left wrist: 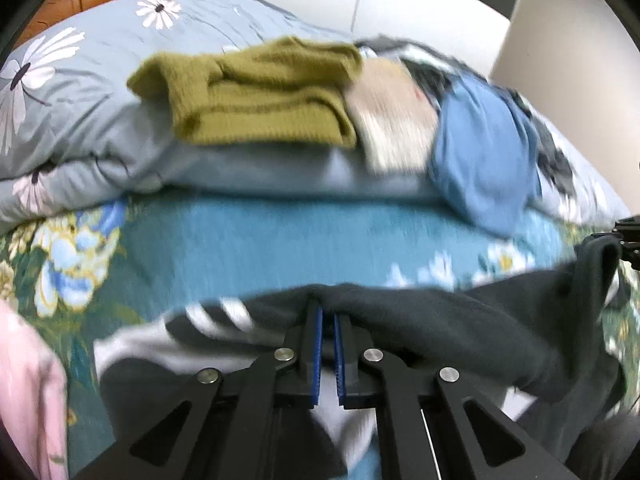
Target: Fold clothes
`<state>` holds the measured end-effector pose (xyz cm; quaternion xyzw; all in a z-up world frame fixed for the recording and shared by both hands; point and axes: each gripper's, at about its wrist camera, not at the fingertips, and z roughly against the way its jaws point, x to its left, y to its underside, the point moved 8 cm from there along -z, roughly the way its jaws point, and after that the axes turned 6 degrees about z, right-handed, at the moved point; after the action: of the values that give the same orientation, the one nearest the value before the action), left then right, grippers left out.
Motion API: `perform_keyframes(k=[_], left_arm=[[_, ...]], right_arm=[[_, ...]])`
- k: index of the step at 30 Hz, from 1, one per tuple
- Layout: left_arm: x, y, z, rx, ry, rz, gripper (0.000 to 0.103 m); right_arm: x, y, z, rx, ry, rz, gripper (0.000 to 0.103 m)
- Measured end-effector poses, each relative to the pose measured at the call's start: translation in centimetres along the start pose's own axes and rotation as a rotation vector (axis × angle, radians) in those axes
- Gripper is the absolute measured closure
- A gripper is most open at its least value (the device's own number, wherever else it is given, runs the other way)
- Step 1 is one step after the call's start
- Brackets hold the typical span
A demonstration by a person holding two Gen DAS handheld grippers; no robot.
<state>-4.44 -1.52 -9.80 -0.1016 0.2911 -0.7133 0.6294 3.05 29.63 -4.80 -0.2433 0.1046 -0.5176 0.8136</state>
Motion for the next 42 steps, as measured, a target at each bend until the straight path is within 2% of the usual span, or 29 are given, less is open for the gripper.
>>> perform_keyframes(k=[4,6,9,12,16,19,21,22,23,24,25,26,29,30,32,35,39,42], left_arm=[[1.6,-3.7,-2.4,-0.018,-0.015,0.122,0.102],[2.8,-4.7,-4.1,0.003,-0.02,0.198,0.102],[3.9,-5.0,-6.0,0.03,-0.04,0.256,0.102],[3.4,-4.4,-6.1,0.041,-0.035,0.246,0.102],[1.7,-2.4,-4.4,0.051,-0.069,0.137,0.102],[0.5,-0.5,-2.9,0.057,-0.085,0.106,0.101],[-0.3,1.1,-1.9,0.063,-0.112,0.106,0.099],[-0.7,1.7,-1.4,0.062,-0.12,0.107,0.096],[-1.0,2.2,-0.8,0.056,-0.122,0.113,0.088],[-1.2,2.8,-0.2,0.048,-0.124,0.122,0.081],[-1.5,3.3,0.6,0.04,-0.125,0.135,0.064],[-1.9,3.7,1.3,0.027,-0.123,0.151,0.053],[-2.7,4.5,3.1,0.004,-0.101,0.205,0.046],[-2.9,4.7,3.4,0.004,-0.098,0.219,0.044],[-3.0,5.4,3.9,0.017,-0.091,0.25,0.043],[-3.1,6.0,4.1,0.038,-0.087,0.283,0.043],[-3.4,6.5,4.7,0.054,-0.099,0.286,0.043],[-3.5,6.8,5.5,0.055,-0.11,0.276,0.043]], right_arm=[[-5.4,-2.4,0.3,-0.081,0.111,-0.133,0.097],[-8.5,-2.7,-0.4,-0.084,0.158,-0.226,0.099],[-11.1,-1.8,-1.7,-0.057,0.163,-0.332,0.099],[-11.7,-1.0,-1.4,-0.056,0.178,-0.346,0.099],[-11.0,0.0,1.0,-0.079,0.183,-0.322,0.099],[-11.7,1.7,2.9,-0.089,0.203,-0.339,0.099],[-12.6,3.8,4.7,-0.077,0.234,-0.379,0.098],[-13.1,5.0,5.6,-0.072,0.249,-0.403,0.097],[-13.8,6.6,6.6,-0.069,0.267,-0.443,0.095],[-14.7,8.8,8.0,-0.069,0.292,-0.493,0.087],[-15.4,10.8,9.3,-0.069,0.316,-0.537,0.081],[-16.0,12.7,10.7,-0.073,0.344,-0.576,0.067],[-18.1,20.0,15.6,-0.101,0.439,-0.752,0.042],[-18.8,22.9,17.1,-0.108,0.473,-0.827,0.04],[-19.4,27.3,18.7,-0.117,0.508,-0.946,0.039],[-20.0,33.3,18.8,-0.137,0.476,-1.15,0.039],[-20.3,35.8,16.7,-0.191,0.387,-1.307,0.039],[-20.7,36.6,15.1,-0.212,0.359,-1.393,0.039]])
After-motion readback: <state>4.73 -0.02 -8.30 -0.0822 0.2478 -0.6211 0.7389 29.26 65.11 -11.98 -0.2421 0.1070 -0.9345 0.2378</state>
